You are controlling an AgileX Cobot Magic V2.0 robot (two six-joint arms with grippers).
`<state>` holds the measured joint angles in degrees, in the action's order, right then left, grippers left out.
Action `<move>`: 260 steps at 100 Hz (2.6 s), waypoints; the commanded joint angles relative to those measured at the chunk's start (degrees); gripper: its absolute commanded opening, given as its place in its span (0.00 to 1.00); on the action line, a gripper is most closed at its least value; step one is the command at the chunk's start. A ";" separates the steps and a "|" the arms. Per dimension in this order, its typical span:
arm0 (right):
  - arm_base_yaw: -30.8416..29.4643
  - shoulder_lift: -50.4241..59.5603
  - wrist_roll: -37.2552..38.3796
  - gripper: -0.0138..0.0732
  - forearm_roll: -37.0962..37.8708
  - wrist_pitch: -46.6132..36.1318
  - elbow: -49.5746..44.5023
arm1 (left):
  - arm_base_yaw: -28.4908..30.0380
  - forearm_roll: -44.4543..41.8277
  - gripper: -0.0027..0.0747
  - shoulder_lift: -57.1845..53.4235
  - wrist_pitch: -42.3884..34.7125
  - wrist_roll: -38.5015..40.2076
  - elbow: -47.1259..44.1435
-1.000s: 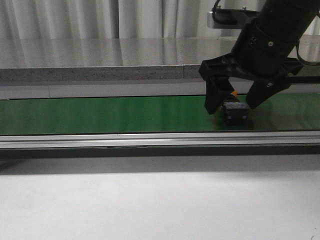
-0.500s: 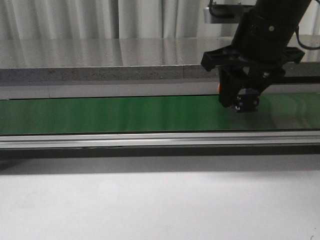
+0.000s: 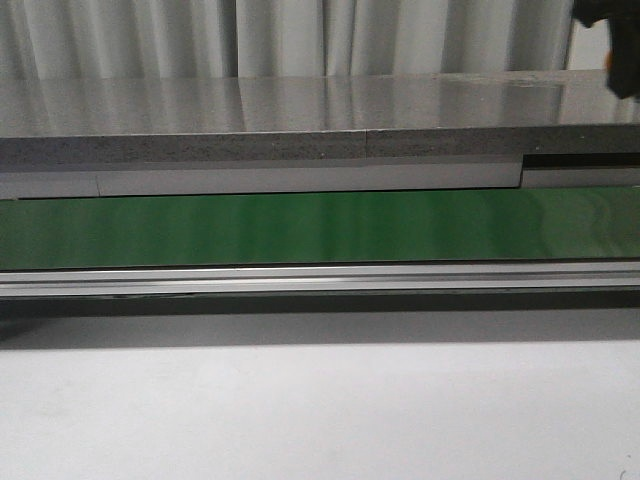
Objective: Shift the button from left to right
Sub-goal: 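Lift the button off the belt and carry it to the green surface, then release the button on the green surface and raise the right gripper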
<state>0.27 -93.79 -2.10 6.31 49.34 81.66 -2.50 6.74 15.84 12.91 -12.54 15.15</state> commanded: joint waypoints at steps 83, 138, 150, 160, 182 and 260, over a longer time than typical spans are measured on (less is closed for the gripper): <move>-22.59 -13.21 -3.79 0.38 1.17 -7.27 1.78 | -0.49 0.75 0.01 0.57 -4.82 0.10 1.70; -22.59 -15.98 -5.77 0.39 -4.22 -8.16 1.78 | -0.49 0.75 0.01 0.57 -4.82 0.10 1.70; -22.59 -15.98 -5.77 0.44 -4.43 -8.21 1.78 | -0.49 0.75 0.01 0.57 -4.82 0.10 1.70; -22.59 -15.98 -5.77 0.56 -4.43 -8.66 1.78 | -0.49 0.75 0.01 0.57 -4.82 0.10 1.70; -22.59 -15.98 -5.77 0.71 -4.43 -8.82 1.78 | -0.49 0.75 0.01 0.57 -4.82 0.10 1.70; -15.47 4.97 -4.41 0.70 -10.85 -20.52 -2.30 | -0.49 0.75 0.01 0.57 -4.82 0.10 1.70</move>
<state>-17.40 -95.48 -6.46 -3.20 35.00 80.43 -2.50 6.74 15.84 12.91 -12.54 15.15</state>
